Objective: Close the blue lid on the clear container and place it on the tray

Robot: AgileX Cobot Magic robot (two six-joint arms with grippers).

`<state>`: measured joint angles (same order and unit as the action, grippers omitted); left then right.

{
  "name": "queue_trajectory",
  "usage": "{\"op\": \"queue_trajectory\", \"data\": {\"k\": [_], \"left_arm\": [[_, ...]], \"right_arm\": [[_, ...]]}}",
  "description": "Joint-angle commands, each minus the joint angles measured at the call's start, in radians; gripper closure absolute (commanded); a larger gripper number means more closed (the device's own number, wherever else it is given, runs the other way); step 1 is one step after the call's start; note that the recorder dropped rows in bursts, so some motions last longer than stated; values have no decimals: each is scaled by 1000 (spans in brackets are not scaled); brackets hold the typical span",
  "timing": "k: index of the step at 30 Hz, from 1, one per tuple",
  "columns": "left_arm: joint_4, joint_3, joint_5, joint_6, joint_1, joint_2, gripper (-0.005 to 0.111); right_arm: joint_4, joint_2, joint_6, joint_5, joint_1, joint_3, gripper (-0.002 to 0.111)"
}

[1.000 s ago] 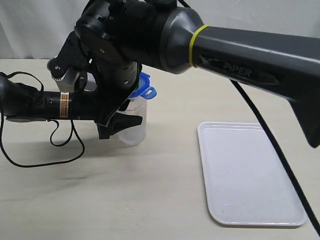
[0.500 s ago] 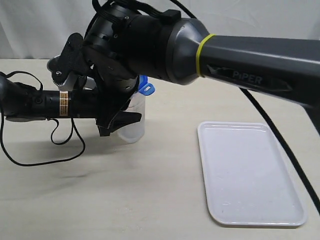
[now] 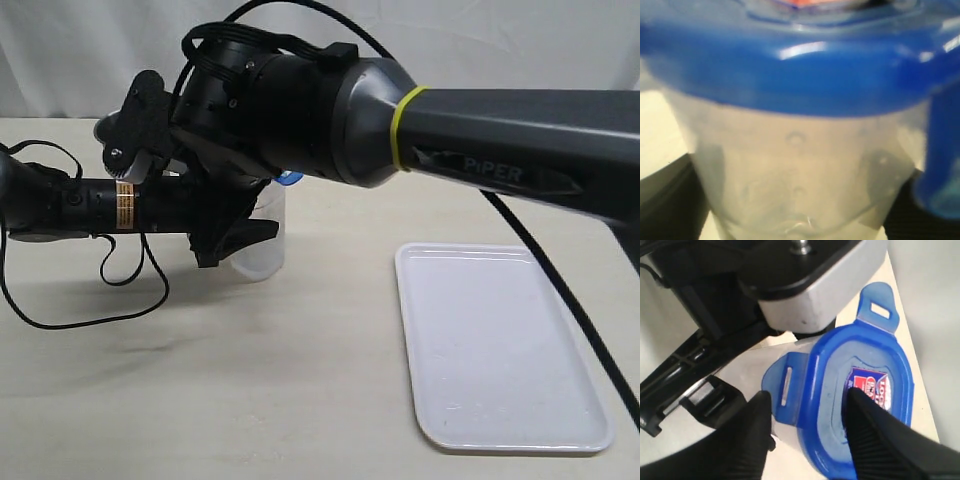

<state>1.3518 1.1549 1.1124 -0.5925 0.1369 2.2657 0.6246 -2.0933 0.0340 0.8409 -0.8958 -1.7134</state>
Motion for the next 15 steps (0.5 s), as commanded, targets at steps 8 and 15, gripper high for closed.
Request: {"op": "queue_trajectory", "data": {"k": [8,15], "left_arm": [[86,-14,-30,-10,2,9,107],[86,-14,-30,-10,2,9,107]], "right_arm": [[-56,-140,-27,57,21,44,80],[-41,-140,-20,81,21,44,81]]}}
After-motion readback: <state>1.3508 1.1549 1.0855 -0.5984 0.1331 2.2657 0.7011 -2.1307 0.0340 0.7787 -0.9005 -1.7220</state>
